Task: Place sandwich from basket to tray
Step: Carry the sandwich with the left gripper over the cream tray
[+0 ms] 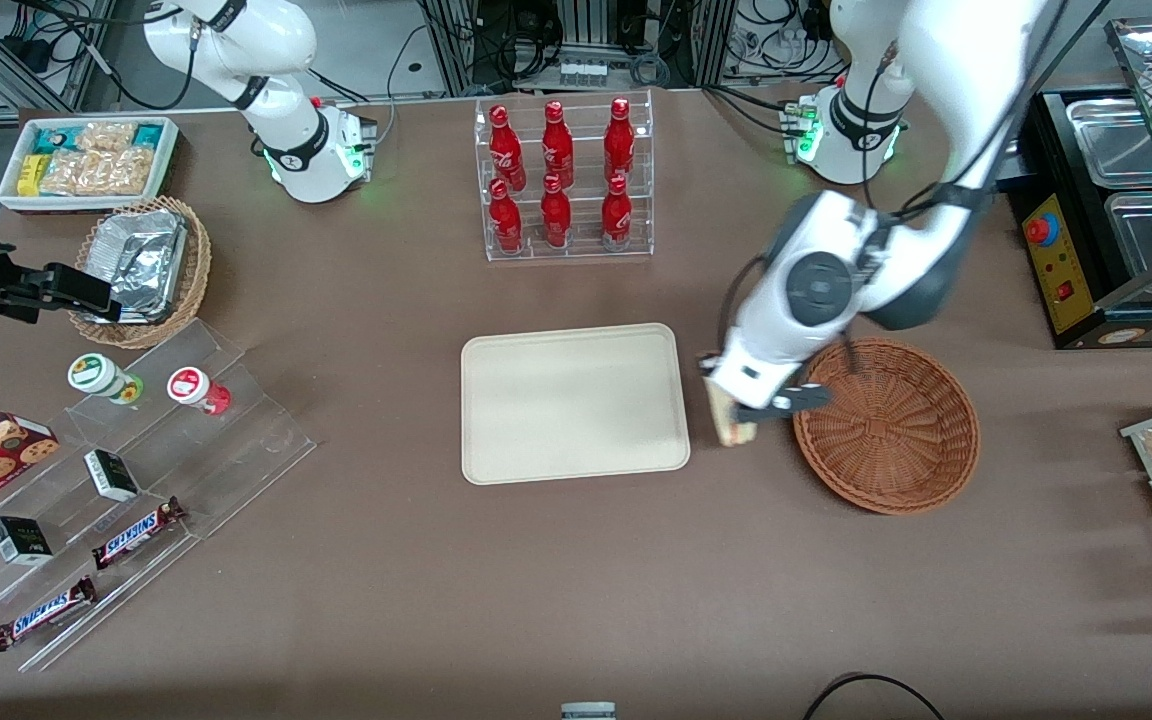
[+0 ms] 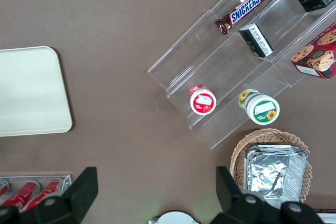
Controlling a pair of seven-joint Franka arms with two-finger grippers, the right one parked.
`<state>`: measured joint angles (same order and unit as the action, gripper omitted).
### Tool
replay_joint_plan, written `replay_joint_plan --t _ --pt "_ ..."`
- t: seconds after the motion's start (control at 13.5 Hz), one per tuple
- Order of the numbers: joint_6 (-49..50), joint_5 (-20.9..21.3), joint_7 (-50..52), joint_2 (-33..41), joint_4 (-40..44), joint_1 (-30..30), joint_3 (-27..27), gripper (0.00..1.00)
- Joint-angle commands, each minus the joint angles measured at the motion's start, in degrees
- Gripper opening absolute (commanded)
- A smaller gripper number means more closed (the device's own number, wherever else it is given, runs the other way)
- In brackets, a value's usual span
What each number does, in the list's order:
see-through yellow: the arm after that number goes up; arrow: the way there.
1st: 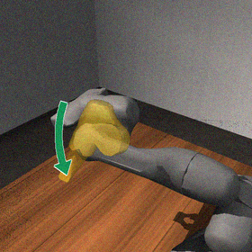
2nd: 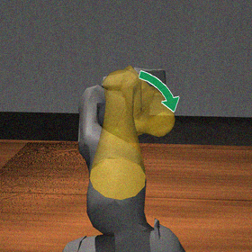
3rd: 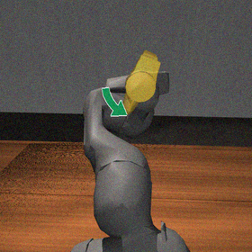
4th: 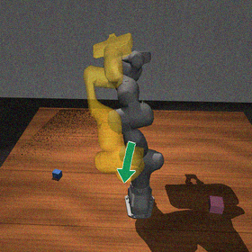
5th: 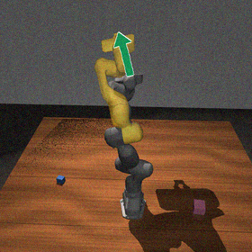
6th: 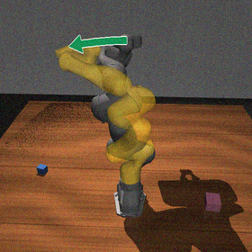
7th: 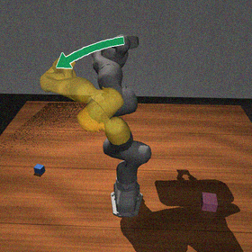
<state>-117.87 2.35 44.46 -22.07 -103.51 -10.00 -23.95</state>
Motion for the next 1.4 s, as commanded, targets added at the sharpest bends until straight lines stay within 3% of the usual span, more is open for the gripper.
replay_joint_plan --t 0.0,0.37,0.66,0.89,1.33 --pt "1.3 0.8 3.9 -6.6 8.6 -5.5 0.2 0.0" --pt "1.3 1.2 9.2 -12.8 15.9 -13.8 0.7 0.0" --pt "1.4 6.1 11.2 -15.9 18.3 -17.1 0.7 0.0" --pt "4.4 8.3 11.4 -19.0 22.2 -17.3 0.7 0.0" --pt "4.5 8.5 12.3 -22.5 24.3 -17.2 0.8 0.0"
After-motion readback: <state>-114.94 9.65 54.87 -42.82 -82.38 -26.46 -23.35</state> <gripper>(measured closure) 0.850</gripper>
